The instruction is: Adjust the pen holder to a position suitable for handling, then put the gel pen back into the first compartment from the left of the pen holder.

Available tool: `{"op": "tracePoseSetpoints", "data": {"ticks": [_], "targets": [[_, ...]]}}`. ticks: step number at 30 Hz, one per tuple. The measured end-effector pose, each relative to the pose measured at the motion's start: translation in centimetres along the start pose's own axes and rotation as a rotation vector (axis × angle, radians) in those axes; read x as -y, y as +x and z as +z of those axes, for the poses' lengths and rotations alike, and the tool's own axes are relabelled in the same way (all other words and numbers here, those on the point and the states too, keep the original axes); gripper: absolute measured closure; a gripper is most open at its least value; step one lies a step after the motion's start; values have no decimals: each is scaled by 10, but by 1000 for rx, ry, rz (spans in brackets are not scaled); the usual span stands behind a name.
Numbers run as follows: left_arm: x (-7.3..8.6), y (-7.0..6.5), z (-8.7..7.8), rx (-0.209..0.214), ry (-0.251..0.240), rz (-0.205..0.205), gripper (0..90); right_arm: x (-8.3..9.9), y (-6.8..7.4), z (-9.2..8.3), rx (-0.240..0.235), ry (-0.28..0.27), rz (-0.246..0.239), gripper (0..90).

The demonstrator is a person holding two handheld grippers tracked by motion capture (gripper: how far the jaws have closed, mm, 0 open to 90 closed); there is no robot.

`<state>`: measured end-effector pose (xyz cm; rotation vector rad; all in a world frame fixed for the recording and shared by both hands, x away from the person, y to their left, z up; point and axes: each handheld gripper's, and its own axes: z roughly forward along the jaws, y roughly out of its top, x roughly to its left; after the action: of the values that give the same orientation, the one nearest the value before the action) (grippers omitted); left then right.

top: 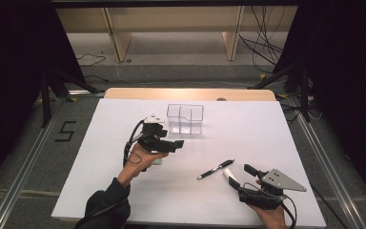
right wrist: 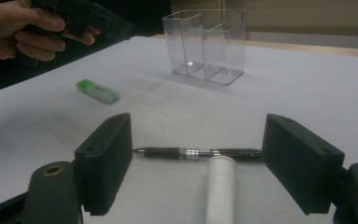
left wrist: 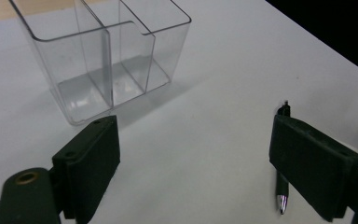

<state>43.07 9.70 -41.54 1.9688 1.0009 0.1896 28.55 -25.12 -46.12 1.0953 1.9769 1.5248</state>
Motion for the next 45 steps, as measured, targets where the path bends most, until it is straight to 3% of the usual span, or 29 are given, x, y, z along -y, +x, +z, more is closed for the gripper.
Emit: {"op": "tracePoseSetpoints", "data": {"ticks": [28, 41, 45], "targets": [[20, -50, 41, 79, 167, 178, 161, 0, -4, -2, 19, 0, 2, 256], [30, -73, 57, 114, 213, 233, 170, 1, -6, -9, 54, -2, 12, 256], [32, -82, 62, 125, 234, 268, 191, 1, -6, -9, 55, 1, 9, 256]]}}
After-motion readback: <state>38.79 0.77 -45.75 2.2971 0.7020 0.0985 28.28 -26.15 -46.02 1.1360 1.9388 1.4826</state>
